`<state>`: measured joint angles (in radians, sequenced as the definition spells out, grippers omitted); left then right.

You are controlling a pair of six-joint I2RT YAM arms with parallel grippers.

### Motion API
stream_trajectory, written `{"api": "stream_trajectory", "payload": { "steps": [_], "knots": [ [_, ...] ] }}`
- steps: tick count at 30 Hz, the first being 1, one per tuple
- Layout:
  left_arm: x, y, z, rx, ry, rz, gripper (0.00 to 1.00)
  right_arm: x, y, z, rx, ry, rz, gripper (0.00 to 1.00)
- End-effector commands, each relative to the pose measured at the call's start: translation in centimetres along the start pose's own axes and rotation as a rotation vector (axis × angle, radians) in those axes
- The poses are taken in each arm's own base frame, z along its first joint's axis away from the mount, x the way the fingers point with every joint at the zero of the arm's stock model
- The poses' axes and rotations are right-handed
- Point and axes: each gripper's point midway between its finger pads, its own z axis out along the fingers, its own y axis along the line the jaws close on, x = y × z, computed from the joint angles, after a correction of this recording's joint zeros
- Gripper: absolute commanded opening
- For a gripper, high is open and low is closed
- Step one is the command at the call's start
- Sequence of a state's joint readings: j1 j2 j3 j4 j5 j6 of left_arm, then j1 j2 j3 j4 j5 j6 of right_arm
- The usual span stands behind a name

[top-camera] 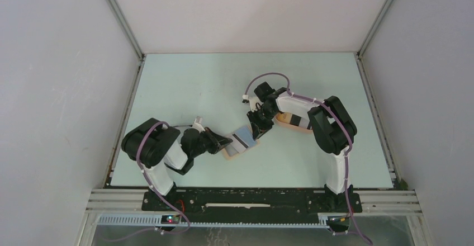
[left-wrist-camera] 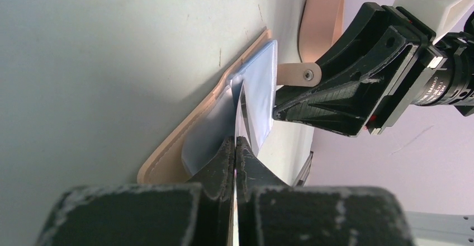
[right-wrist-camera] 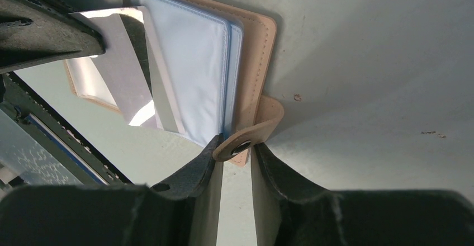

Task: Put the credit cards into the card holder
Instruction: Insert the credit card into the card holder.

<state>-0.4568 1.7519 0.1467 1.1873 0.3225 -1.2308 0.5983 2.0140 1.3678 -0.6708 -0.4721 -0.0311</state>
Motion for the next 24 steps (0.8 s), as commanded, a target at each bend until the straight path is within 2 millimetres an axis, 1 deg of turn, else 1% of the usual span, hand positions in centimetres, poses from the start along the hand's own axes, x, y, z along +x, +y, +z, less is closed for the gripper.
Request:
{"api": "stream_trajectory", "payload": {
  "steps": [1, 12, 24],
  "knots": [
    [-0.2, -0.2, 0.7, -0.006, 0.016, 0.02, 0.0, -0.4, 0.8, 0.1, -0.019, 0.0, -0.014, 0.32],
    [-0.5, -1.4, 1.8, 0.029, 0.037, 0.027, 0.0, -0.4, 1.5, 0.1, -0.037, 0.002, -0.027, 0.32],
    [-0.4, -1.8, 3.0, 0.044, 0.072, 0.032, 0.0, -0.5, 2.2, -0.1, -0.058, -0.006, -0.043, 0.33]
  ]
}}
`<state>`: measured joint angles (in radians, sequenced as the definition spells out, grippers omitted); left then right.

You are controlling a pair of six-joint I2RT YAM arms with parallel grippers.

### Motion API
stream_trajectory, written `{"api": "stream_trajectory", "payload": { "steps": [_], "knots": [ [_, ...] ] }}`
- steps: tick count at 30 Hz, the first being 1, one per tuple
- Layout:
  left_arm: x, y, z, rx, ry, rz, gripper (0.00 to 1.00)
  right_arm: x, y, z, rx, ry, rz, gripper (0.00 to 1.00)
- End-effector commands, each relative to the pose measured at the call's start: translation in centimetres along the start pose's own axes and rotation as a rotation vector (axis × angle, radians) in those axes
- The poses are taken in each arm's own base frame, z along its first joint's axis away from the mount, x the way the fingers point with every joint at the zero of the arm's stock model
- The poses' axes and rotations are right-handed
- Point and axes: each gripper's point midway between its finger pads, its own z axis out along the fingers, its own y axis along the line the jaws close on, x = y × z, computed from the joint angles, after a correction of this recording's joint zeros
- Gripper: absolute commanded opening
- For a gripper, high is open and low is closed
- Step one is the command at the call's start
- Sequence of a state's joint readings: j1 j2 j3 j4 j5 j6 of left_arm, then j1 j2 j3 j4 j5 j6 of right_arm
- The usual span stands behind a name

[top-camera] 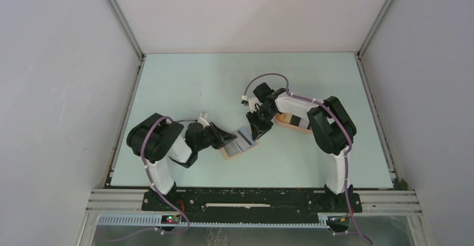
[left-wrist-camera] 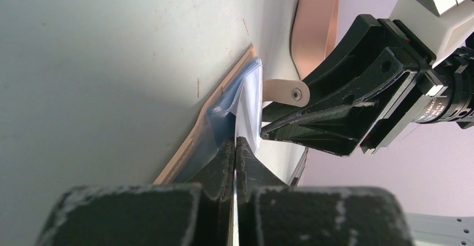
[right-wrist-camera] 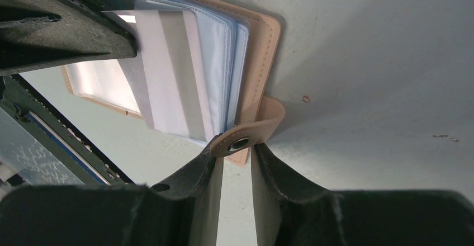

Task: Put the credit cards into the card holder
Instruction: Insert the credit card into the card holder.

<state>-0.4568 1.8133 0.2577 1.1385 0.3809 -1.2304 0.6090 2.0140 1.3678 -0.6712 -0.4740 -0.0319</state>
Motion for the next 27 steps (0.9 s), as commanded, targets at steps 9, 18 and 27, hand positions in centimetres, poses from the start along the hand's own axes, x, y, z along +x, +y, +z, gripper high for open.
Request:
{"api": "stream_trajectory", "payload": {
  "steps": [9, 18, 27],
  "knots": [
    [-0.1, -0.8, 1.2, 0.034, 0.04, 0.049, 0.2, -0.9, 1.6, -0.5, -0.047, -0.022, -0.041, 0.34],
    [-0.4, 0.0, 0.7, 0.0, 0.036, 0.081, 0.34, -2.2, 1.6, -3.5, -0.022, -0.1, -0.094, 0.39],
    [-0.7, 0.5, 0.1, -0.017, 0.027, 0.109, 0.4, -2.5, 4.2, -5.4, -0.042, -0.176, -0.267, 0.4]
  ]
}}
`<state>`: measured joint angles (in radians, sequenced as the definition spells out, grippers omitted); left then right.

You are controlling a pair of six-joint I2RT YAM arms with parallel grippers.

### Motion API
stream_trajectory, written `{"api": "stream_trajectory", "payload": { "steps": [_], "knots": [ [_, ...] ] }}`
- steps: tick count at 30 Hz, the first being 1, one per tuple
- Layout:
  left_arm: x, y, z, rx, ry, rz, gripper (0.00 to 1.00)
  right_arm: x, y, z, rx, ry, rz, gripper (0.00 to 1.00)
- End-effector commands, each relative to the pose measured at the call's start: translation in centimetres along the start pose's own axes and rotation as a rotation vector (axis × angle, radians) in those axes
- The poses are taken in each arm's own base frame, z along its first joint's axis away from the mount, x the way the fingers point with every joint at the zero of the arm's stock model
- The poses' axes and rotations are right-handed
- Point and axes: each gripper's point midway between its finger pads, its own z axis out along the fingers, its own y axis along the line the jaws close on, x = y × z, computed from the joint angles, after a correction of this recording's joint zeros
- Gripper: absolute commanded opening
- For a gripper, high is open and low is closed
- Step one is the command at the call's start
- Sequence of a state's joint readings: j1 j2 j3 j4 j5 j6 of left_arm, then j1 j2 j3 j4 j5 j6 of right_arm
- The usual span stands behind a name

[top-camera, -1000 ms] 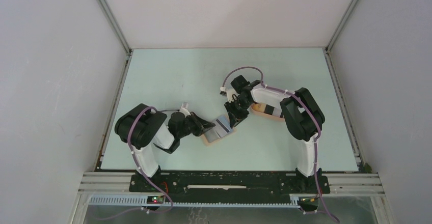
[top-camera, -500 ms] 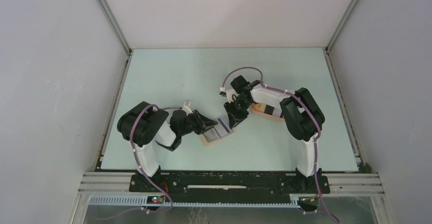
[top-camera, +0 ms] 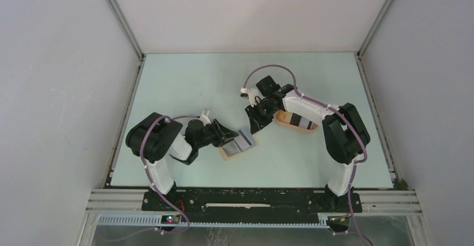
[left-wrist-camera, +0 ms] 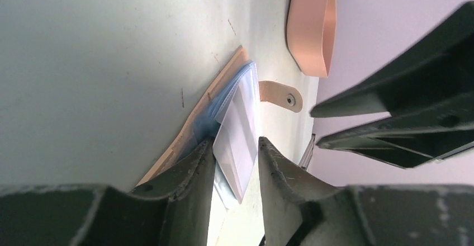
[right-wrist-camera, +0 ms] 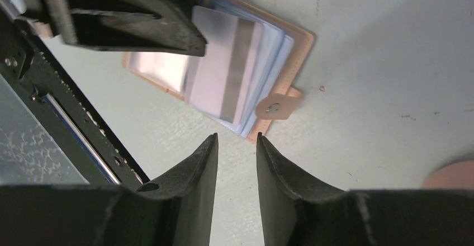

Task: Put the credit cards into the card holder
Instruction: Insert the credit card into the card holder.

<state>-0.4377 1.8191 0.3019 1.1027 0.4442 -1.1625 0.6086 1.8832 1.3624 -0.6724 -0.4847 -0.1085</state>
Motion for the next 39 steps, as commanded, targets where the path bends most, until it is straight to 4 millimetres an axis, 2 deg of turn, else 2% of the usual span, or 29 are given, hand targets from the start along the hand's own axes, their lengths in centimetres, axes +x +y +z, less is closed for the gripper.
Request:
{"api": "stream_trajectory", "payload": {
  "steps": [1, 6, 10, 15, 20, 24, 31, 39],
  "knots": [
    [-0.5, 0.9, -0.5, -0.042, -0.014, 0.051, 0.4, -1.2, 2.8, -1.5, -0.047, -0.073, -0.15, 0.39],
    [-0.7, 1.2, -0.8, -0.076, -0.02, 0.081, 0.42, -1.3, 5.9, -0.7, -0.129, -0.09, -0.221, 0.32],
    [-0.8, 1.3, -0.8, -0.08, -0.02, 0.074, 0.43, -1.5, 8.7, 0.5, -0.167, -0.119, -0.309, 0.16],
    [-0.7, 1.2, -0.7, -0.069, -0.017, 0.066, 0.45, -1.7, 10.8, 2.8, -0.073, -0.156, -0.516, 0.1],
    [-0.9, 1.3, -0.5, -0.059, -0.011, 0.052, 0.46, -2.8, 10.4, 4.7, 0.114, -0.195, -0.686, 0.08],
    [-0.9, 1.2, -0.3, -0.037, -0.01, 0.037, 0.46, -3.7, 8.9, 5.7, 0.238, -0.206, -0.754, 0.06],
    [-0.9, 1.3, -0.3, -0.012, 0.001, 0.01, 0.47, -3.2, 8.0, 7.0, 0.349, -0.205, -0.862, 0.03],
    [-0.9, 1.6, -0.3, -0.007, 0.004, -0.002, 0.48, -2.5, 6.4, 8.5, 0.428, -0.162, -0.911, 0.02]
  ]
}}
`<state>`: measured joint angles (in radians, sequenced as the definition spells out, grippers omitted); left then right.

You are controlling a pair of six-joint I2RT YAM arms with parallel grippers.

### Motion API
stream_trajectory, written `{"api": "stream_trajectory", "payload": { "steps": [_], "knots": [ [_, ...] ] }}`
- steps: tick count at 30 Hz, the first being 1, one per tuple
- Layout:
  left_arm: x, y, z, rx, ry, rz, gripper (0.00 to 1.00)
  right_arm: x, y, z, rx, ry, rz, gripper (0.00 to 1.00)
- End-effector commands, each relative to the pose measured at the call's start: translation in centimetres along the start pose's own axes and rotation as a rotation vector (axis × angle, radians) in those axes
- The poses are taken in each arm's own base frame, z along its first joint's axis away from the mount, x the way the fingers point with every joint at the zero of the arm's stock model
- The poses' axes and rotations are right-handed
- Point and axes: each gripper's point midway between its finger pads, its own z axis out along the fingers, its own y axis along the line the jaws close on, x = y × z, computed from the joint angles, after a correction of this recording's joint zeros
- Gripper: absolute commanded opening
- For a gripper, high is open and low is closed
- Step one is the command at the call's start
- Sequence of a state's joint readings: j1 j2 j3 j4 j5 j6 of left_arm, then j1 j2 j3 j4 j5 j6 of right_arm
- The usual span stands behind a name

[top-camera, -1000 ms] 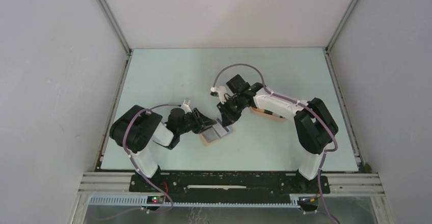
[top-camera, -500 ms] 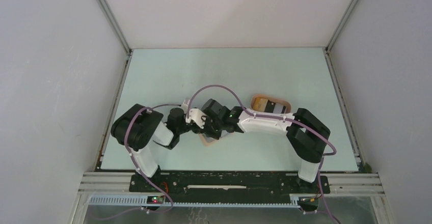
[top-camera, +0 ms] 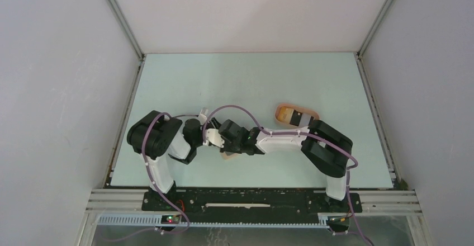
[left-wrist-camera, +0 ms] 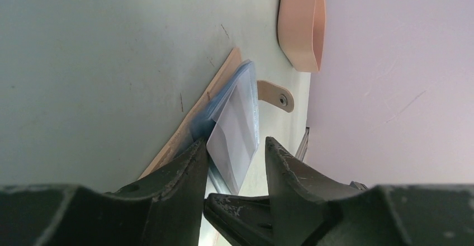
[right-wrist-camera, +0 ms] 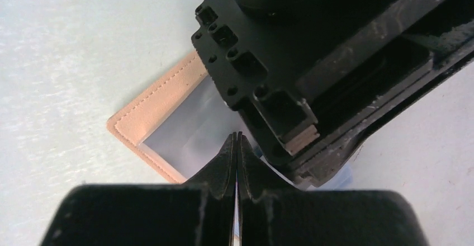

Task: Put the credit cards into the card holder
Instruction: Insert the credit card into the card holder.

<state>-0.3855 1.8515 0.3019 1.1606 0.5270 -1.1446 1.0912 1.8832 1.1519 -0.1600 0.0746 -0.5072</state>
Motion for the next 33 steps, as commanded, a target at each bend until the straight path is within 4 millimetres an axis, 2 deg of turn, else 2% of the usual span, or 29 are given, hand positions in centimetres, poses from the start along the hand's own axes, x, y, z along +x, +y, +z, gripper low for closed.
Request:
{"api": "stream_trajectory", "payload": {
  "steps": [1, 5, 13, 18, 20, 22, 26, 30, 33],
  "knots": [
    [-0.2, 1.7, 0.0, -0.05, -0.013, -0.013, 0.48, -0.2, -1.3, 0.6, 0.09, 0.001, -0.055, 0.02],
    [-0.2, 1.9, 0.0, -0.054, -0.012, -0.015, 0.48, 0.6, -2.2, 0.9, 0.14, 0.032, -0.077, 0.02],
    [-0.2, 2.6, 0.0, -0.07, -0.01, -0.013, 0.48, 0.9, -4.6, 0.0, 0.268, 0.052, -0.109, 0.02],
    [-0.2, 2.8, 0.0, -0.072, -0.01, -0.012, 0.48, 1.5, -5.5, -0.5, 0.285, 0.071, -0.092, 0.01],
    [-0.3, 2.7, 0.1, -0.068, -0.01, -0.008, 0.48, 1.1, -4.9, -1.3, 0.227, 0.043, -0.063, 0.02],
    [-0.4, 2.4, 0.1, -0.059, -0.009, -0.004, 0.47, 0.4, -3.4, -2.6, 0.116, 0.0, -0.028, 0.04],
    [-0.7, 2.0, 0.1, -0.05, -0.015, 0.005, 0.47, -1.1, -0.8, -6.2, -0.15, -0.08, 0.031, 0.2],
    [-0.7, 2.1, -0.1, -0.062, -0.021, 0.019, 0.45, -1.0, -1.7, -9.0, -0.327, -0.145, 0.198, 0.4],
    [-0.6, 2.2, -0.2, -0.069, -0.021, 0.027, 0.42, -0.3, -3.0, -9.8, -0.448, -0.183, 0.397, 0.43]
  ]
}}
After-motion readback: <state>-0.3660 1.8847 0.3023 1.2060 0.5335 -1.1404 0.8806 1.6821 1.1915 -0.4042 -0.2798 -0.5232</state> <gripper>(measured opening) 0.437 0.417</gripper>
